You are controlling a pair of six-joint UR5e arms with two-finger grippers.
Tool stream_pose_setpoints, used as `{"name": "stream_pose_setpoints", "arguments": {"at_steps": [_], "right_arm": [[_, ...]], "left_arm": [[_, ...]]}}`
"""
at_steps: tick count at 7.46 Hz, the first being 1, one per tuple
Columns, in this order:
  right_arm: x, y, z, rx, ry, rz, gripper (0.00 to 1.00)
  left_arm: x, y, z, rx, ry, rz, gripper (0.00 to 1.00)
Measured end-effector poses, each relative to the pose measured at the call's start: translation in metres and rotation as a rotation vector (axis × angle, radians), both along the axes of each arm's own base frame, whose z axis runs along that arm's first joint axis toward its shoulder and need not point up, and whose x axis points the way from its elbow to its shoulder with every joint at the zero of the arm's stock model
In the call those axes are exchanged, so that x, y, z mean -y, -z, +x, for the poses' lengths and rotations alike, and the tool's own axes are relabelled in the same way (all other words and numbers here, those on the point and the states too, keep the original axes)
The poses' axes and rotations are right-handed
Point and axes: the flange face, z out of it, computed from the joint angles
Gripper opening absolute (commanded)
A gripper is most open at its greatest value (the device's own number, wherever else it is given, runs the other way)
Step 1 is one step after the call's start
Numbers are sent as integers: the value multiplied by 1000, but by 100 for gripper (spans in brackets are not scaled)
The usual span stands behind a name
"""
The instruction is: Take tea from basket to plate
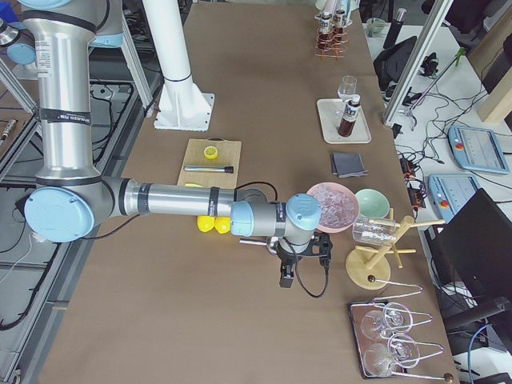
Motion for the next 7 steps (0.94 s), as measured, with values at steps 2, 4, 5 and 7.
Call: {"name": "stream_pose_setpoints", "arguments": {"at_steps": [2, 4, 5, 7], "right_arm": [[6, 3, -1, 7, -14, -2, 100], [7, 4, -1, 5, -12, 6, 100], [7, 4, -1, 4, -10, 8, 100], [6, 2, 0, 4, -11, 23, 100]], "left_arm": [[-1, -31, 11, 49, -57, 84, 98], [-1, -41, 35, 68, -115, 126, 97], [-1, -43, 41, 67, -146, 161, 97], [-2, -52, 45, 34, -228, 240, 98]]}}
